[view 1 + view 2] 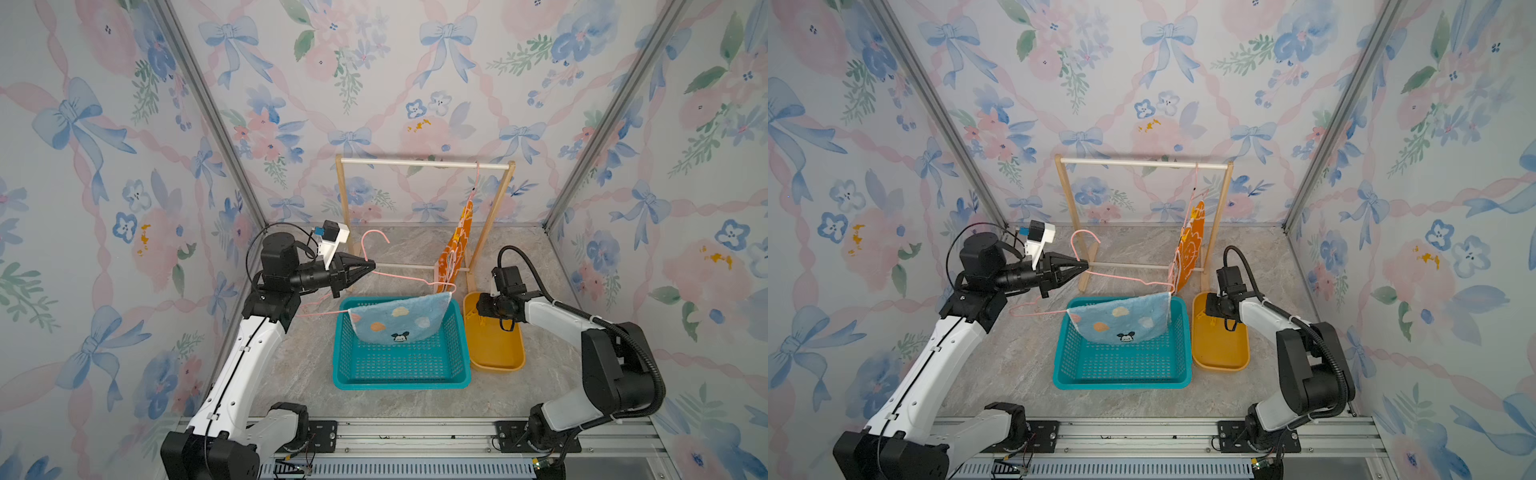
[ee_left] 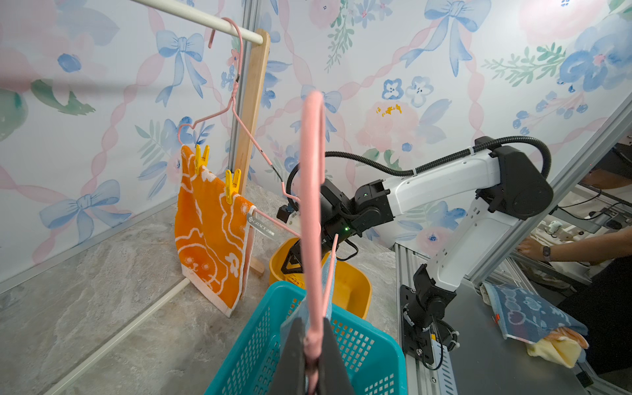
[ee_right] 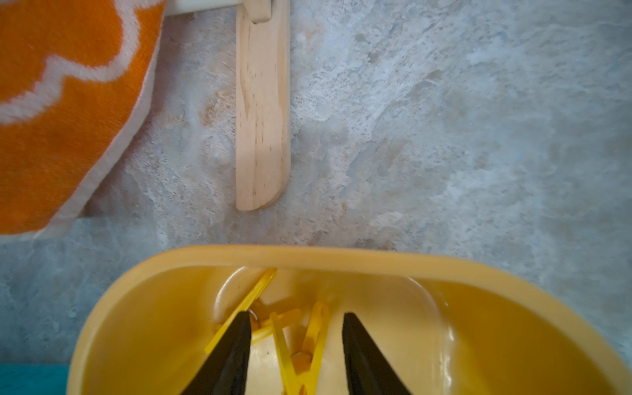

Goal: Remove the clothespins securing towels to the hanger
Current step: Place the clothespin in the storage box, then remove the towel from the hanger.

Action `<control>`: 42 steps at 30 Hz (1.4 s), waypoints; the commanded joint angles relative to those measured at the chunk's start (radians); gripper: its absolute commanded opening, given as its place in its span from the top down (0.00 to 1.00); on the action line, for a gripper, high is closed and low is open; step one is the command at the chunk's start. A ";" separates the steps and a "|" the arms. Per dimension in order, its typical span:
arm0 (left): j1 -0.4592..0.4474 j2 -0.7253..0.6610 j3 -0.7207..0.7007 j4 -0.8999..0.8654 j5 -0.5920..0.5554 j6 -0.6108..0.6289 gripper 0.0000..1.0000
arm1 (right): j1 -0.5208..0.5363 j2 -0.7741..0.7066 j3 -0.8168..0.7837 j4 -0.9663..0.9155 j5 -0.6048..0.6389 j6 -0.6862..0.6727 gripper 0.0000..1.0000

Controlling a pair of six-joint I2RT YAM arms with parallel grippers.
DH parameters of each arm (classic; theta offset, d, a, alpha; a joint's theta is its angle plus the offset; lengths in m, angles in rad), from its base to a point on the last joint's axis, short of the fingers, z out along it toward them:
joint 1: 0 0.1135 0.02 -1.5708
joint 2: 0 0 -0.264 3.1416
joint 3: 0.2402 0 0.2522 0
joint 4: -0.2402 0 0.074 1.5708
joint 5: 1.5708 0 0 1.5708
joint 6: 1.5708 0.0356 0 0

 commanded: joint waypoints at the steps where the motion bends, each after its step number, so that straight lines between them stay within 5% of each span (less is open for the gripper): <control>1: -0.003 -0.028 0.018 0.019 0.004 0.002 1.00 | 0.006 -0.075 0.017 -0.029 0.025 -0.021 0.54; 15: -0.006 -0.046 0.007 0.019 -0.003 0.003 1.00 | 0.340 -0.629 -0.123 -0.027 0.264 -0.157 0.57; 22: -0.010 -0.045 0.011 0.019 -0.001 0.000 1.00 | 0.476 -0.906 -0.239 0.098 0.117 -0.139 0.67; 29: -0.016 -0.046 0.011 0.018 -0.005 0.000 1.00 | 0.510 -0.849 -0.255 0.224 -0.028 -0.114 0.71; 42: -0.017 -0.046 0.010 0.019 -0.007 0.000 1.00 | 0.563 -0.663 -0.190 0.325 -0.044 -0.136 0.78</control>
